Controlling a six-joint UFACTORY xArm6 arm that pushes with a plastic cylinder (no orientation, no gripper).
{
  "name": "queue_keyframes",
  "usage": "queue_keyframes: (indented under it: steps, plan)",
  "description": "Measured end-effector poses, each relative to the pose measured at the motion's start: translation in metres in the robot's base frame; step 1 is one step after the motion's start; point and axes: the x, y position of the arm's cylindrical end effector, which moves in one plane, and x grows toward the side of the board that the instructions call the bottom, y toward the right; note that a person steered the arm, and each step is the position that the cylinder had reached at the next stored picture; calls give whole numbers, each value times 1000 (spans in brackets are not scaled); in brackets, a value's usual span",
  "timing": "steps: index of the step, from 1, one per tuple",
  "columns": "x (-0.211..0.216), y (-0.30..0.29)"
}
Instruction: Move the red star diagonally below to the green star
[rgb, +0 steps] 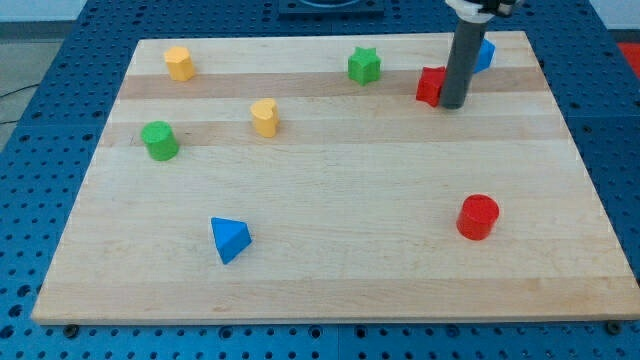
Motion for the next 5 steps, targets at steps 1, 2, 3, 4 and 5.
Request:
queue_keyframes:
  steps: [1,2,3,4,5]
  plan:
    - [8,32]
    - [-23,32]
    - [-40,26]
    - [-42,-35]
    - [-79,-36]
